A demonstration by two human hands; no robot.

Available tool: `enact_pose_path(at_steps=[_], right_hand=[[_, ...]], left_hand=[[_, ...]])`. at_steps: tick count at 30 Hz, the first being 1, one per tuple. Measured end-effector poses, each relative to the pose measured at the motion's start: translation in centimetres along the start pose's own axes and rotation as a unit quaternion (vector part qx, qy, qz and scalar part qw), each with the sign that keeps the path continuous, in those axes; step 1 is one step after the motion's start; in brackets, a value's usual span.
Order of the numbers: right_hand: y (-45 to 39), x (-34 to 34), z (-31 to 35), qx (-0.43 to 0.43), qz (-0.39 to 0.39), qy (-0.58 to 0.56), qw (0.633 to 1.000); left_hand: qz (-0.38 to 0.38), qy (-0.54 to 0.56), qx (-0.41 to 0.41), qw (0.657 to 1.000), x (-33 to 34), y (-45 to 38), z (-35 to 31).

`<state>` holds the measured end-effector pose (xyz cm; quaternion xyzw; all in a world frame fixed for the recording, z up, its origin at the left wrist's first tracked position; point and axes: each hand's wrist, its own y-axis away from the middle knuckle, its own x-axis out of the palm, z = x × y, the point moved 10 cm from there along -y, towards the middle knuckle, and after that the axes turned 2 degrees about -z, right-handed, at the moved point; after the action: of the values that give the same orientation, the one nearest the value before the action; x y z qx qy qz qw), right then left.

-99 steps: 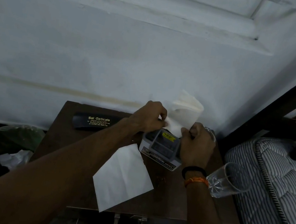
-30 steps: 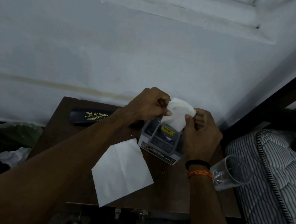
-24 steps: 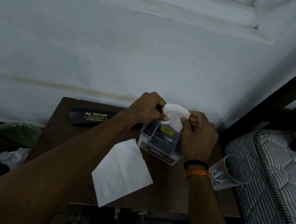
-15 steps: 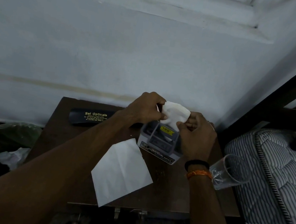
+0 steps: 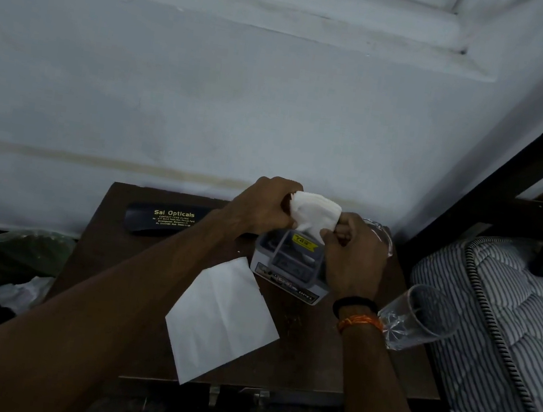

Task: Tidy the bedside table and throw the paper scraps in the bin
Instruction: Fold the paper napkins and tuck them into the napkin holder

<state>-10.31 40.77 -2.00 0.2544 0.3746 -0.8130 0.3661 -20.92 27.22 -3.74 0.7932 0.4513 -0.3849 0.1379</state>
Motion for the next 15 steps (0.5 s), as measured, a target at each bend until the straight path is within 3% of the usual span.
enact_pose_path(at_steps=[8,12,15], right_hand=[[0.2,1.1,-0.1,-0.007,0.031,0.044,0.999],[0.3,1.4,-0.2,-0.005,0.038,0.065,0.997],[0.4,1.4,-0.1,-0.013,0.044,0.064,0.997]], left_hand=[[-0.001,-0.049,-0.013,0.999,0.6,-0.4,0.1],[-0.025,-0.005,0.015,1.000,0.0,-0.2,-0.7],[0.037,0.046,-0.004,0.998,0.6,0.4,-0.2]])
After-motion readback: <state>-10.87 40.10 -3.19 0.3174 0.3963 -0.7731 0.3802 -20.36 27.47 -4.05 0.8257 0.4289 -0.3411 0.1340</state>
